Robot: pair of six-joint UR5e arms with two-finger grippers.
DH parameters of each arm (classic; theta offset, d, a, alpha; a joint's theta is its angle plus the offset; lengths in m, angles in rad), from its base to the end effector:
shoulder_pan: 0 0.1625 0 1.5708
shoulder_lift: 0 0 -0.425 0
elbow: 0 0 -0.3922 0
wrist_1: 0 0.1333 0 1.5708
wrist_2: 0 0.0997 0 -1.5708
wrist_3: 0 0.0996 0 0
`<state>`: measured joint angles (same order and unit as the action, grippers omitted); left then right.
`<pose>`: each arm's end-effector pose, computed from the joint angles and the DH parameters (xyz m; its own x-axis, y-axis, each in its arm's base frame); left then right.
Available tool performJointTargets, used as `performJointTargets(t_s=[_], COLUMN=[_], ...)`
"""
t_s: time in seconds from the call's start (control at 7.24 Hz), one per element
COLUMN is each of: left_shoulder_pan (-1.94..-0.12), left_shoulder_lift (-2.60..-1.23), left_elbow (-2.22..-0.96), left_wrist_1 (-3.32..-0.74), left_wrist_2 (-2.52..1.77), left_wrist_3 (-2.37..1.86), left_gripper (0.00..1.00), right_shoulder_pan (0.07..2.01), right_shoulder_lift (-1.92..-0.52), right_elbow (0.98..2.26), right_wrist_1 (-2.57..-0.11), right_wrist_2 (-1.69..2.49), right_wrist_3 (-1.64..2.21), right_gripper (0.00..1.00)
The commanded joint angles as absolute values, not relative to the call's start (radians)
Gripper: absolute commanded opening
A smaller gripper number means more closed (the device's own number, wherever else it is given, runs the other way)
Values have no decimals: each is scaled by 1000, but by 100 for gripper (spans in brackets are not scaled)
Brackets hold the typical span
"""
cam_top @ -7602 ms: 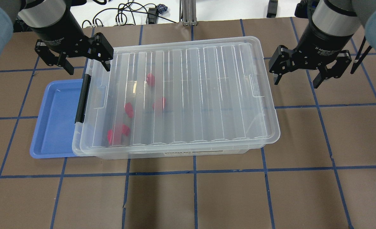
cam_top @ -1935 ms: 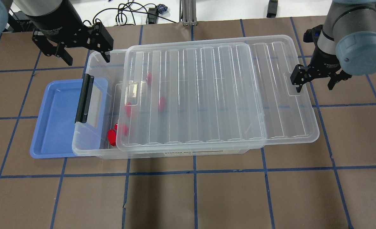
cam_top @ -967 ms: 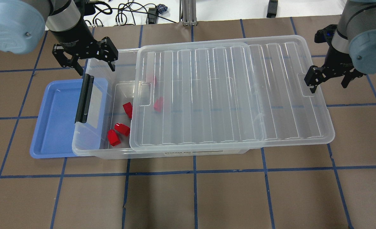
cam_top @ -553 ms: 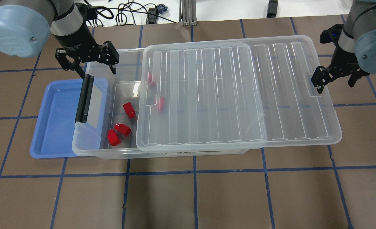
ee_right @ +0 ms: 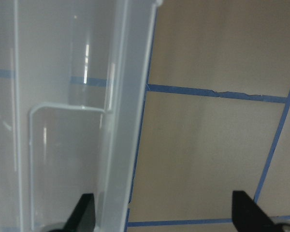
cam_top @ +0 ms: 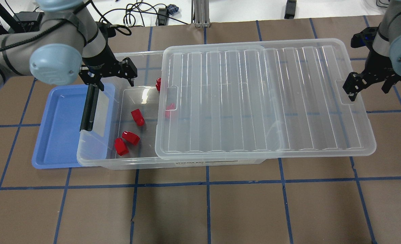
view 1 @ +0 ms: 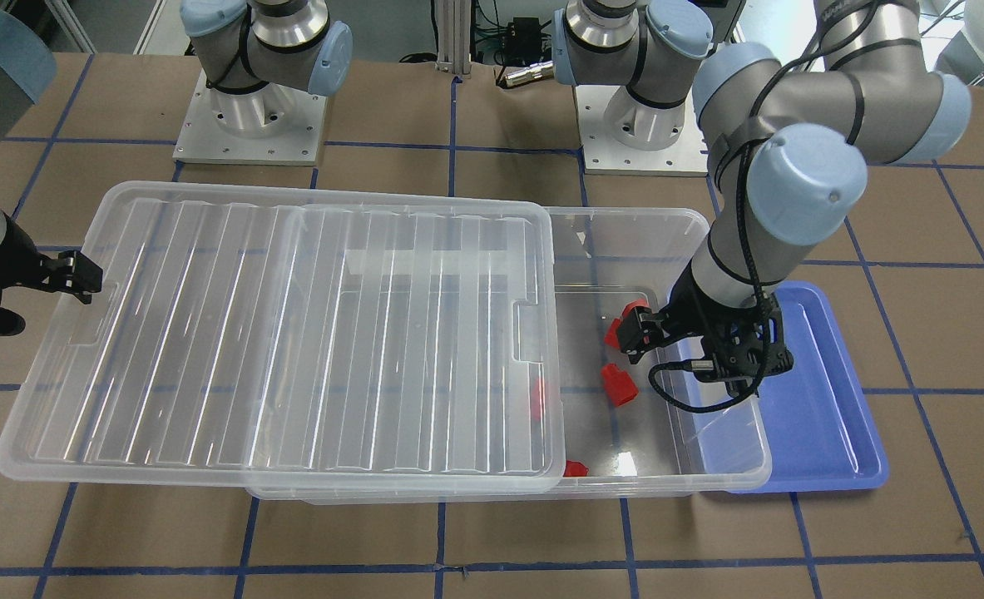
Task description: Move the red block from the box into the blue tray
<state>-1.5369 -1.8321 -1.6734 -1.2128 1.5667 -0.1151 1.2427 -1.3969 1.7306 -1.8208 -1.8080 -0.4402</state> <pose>-0.1141 -0.5796 0.3333 -0.9889 -0.1485 0.0034 -0.1484 0.9889 0.0063 -0.0685 -0.5422 0.3478 -0.9750 -0.1354 0.1762 -0.1043 0.9790 0.1754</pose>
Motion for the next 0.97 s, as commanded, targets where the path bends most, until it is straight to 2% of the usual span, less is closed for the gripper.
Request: performJointTargets(t_s=[0.0,0.41,0.83], left_shoulder_pan=[-1552,-1565,-1563], left_shoulder_lift=[-1851,-1873,-1876], left_elbow=[-1729,-1810,-1865], left_wrist_1=[-1163,-1039,-965], left_wrist_2=[1563,1565,1562], left_wrist_3=[-219,-229,-233], left_gripper=[100,100,100], right_shoulder_pan=[1233,1233,1220], right_shoulder_lift=[-1399,-1451,-1476], right_elbow=[1726,1658,1658], right_wrist_1=[-1819,-1804,-1818], right_wrist_2=[-1810,-1802,-1799], right_wrist_3=[-446,-440,-439], right_gripper=[100,100,100])
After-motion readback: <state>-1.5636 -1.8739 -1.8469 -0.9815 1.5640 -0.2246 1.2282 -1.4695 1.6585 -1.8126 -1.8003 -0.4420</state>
